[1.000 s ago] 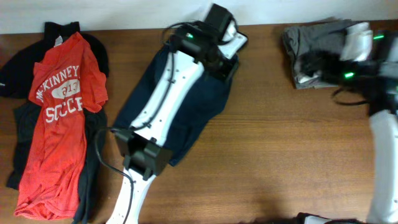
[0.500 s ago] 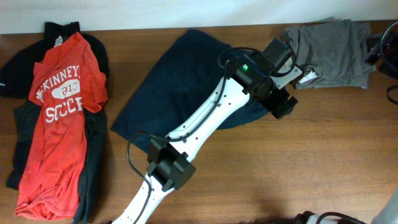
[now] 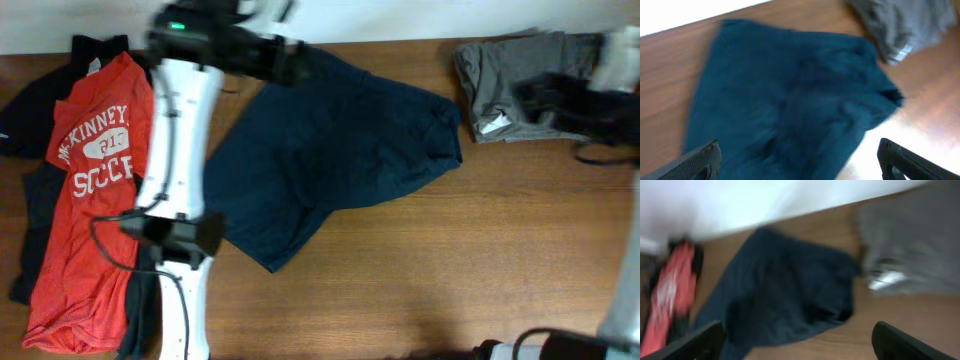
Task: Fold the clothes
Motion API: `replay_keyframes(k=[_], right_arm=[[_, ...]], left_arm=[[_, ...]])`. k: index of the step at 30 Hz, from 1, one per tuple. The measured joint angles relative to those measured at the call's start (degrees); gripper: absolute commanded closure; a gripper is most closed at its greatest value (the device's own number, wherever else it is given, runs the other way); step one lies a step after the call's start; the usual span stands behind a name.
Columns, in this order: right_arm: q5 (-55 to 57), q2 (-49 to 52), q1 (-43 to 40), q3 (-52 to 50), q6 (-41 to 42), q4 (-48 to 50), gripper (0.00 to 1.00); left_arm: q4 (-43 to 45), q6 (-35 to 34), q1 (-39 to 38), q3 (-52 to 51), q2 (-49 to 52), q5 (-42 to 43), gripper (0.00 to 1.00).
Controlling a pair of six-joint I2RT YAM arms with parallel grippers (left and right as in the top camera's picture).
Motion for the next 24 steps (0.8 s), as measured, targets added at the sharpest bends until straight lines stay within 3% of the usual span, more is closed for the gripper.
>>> replay_keyframes(k=[4,10,21,24], right_arm=[[0.0,10.3,11.0,0.0,-10.4,3.7,0.01],[0.5,26.4,18.3,0.0,-18.8,12.2,0.01],[2.0,37.8,22.1,0.0,-21.5,16.3,0.09],[2.0,39.5,22.2,0.0,-20.1,16.7,0.46]], left_arm=[[-2.5,1.5,2.8,-0.2,0.0,0.0,0.01],[-2.3,3.1,1.3,-0.2,0.0,-3.5,0.01],[-1.3,3.1,1.3,-0.2,0.0,-8.9,0.01],[-1.3,3.1,1.3,-0.2,0.0,-9.1,0.01]])
